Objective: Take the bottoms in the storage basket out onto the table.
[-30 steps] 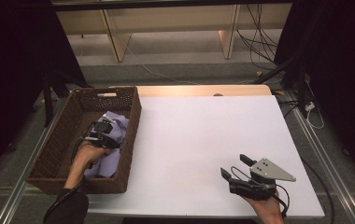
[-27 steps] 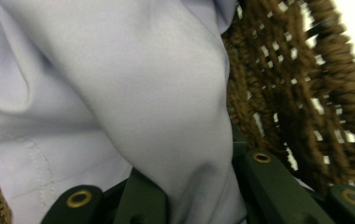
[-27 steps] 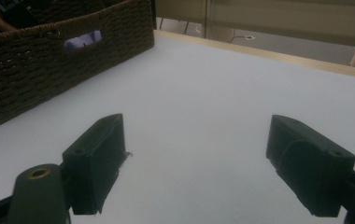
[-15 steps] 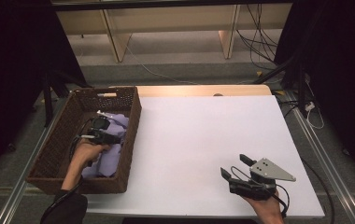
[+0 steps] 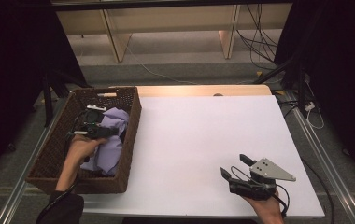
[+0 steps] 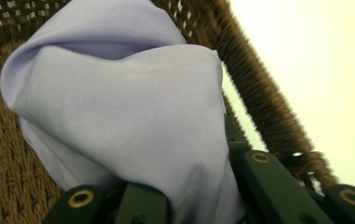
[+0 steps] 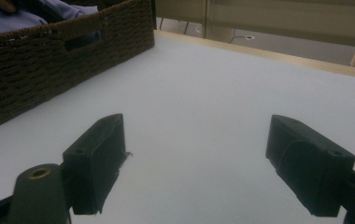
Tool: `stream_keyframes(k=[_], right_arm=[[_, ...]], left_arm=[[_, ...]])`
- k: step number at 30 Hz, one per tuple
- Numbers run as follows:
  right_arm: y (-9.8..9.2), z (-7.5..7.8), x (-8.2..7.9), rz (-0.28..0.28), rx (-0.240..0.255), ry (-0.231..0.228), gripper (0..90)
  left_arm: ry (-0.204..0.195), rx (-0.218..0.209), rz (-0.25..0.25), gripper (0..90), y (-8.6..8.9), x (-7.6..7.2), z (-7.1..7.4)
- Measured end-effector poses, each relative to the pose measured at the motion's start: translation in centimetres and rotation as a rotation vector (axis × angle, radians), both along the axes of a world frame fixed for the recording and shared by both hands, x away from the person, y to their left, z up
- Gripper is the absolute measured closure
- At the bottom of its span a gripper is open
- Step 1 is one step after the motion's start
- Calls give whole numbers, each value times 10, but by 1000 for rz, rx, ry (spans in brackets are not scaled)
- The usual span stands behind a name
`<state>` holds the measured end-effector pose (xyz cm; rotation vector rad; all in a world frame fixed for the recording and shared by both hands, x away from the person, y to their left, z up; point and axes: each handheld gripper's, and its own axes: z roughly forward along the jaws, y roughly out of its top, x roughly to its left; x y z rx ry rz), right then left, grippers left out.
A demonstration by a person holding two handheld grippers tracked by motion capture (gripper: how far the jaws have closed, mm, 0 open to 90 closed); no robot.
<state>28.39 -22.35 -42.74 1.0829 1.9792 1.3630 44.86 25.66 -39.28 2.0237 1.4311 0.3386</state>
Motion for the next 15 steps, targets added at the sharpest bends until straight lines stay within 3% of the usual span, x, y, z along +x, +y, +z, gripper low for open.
stream_keyframes(k=[3,15], right_arm=[[0,0,0,-1,-4,3,210],[0,0,0,-1,1,-2,210]], left_arm=[[-33,1,-6,772,-2,-3,8],[-97,9,-38,772,-9,-12,27]])
